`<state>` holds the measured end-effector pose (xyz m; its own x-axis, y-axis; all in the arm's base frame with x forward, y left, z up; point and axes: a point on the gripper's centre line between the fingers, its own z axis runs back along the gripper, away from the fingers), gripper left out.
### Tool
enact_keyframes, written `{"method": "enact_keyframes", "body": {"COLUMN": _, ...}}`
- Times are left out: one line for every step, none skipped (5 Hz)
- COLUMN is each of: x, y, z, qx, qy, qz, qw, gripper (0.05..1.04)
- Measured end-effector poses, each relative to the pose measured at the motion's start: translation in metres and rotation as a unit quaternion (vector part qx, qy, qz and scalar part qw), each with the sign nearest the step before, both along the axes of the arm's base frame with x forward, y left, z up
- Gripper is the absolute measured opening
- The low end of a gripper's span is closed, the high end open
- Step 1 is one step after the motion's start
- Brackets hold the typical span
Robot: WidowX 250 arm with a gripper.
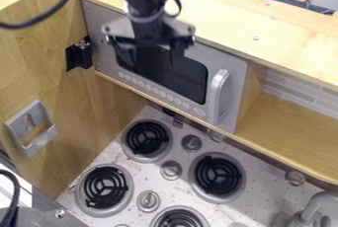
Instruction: Open microwave
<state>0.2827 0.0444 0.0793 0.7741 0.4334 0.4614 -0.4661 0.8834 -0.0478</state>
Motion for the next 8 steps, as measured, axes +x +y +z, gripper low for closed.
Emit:
{"method": "enact_keyframes", "body": {"x": 0.008, "y": -0.009, "z": -0.011, "qx": -0.02, "qy": -0.008, "qz": -0.031, "qw": 0.9993, "gripper": 1.0}}
{"method": "enact_keyframes", "body": {"x": 0.011, "y": -0.019, "z": -0.027, "qx": -0.026, "qy": 0.008, "qz": -0.058, "qw": 0.998, "gripper": 1.0}}
{"method": "enact_keyframes", "body": {"x": 0.017, "y": -0.037, "z": -0.034, "qx": -0.022, "qy": 0.018, "qz": -0.095, "qw": 0.9951, "gripper": 1.0}}
{"method": "enact_keyframes", "body": {"x": 0.026, "y": -0.051, "z": -0.043, "qx": -0.027, "qy": 0.024, "qz": -0.118, "qw": 0.9924, "gripper": 1.0}}
{"method": "enact_keyframes", "body": {"x": 0.032, "y": -0.066, "z": -0.051, "qx": -0.018, "qy": 0.039, "qz": -0.149, "qw": 0.988, "gripper": 1.0}}
{"method": "enact_keyframes", "body": {"x": 0.041, "y": -0.073, "z": -0.061, "qx": -0.019, "qy": 0.054, "qz": -0.164, "qw": 0.9848, "gripper": 1.0}}
{"method": "enact_keyframes", "body": {"x": 0.049, "y": -0.073, "z": -0.065, "qx": -0.011, "qy": 0.063, "qz": -0.18, "qw": 0.9816, "gripper": 1.0}}
{"method": "enact_keyframes", "body": {"x": 0.056, "y": -0.071, "z": -0.067, "qx": -0.005, "qy": 0.068, "qz": -0.185, "qw": 0.9804, "gripper": 1.0}}
